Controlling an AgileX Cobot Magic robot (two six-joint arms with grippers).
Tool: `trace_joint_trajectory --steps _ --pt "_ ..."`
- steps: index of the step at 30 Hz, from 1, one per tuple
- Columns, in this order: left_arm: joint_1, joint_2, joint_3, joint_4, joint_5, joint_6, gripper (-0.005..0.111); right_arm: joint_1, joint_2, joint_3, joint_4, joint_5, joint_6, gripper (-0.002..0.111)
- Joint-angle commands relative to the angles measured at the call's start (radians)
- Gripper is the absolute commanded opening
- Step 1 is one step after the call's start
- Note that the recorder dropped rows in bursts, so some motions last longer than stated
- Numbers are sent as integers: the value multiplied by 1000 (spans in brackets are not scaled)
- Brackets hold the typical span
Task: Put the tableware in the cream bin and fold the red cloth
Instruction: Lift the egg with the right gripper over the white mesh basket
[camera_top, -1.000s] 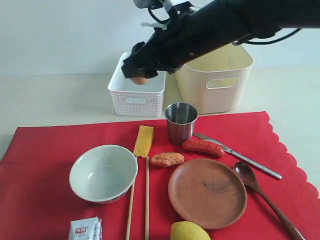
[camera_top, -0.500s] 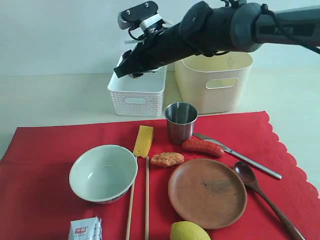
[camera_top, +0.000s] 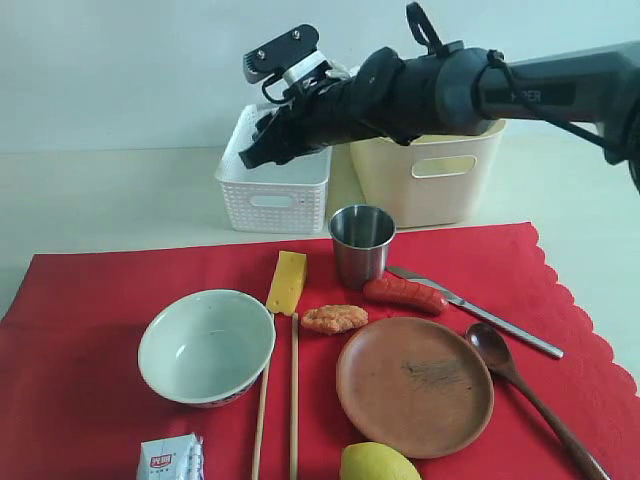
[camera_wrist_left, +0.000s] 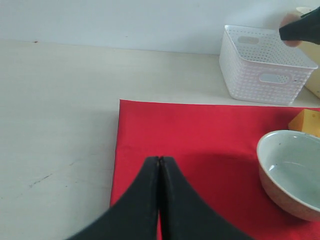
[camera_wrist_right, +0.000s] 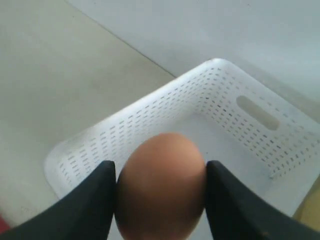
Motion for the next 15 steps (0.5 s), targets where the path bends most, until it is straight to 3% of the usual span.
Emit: trace_joint_trajectory --steps 1,5,8,15 --pt "3 -5 3 0 -9 -1 0 -2 38 -9 -6 -40 -7 0" --pt "3 -5 3 0 -9 -1 0 -2 61 -9 -6 -55 -7 2" --pt "3 -5 3 0 -9 -1 0 -2 75 -9 -17 -60 -14 14" --pt "3 -5 3 0 -9 -1 0 -2 66 -9 -22 -54 -7 60"
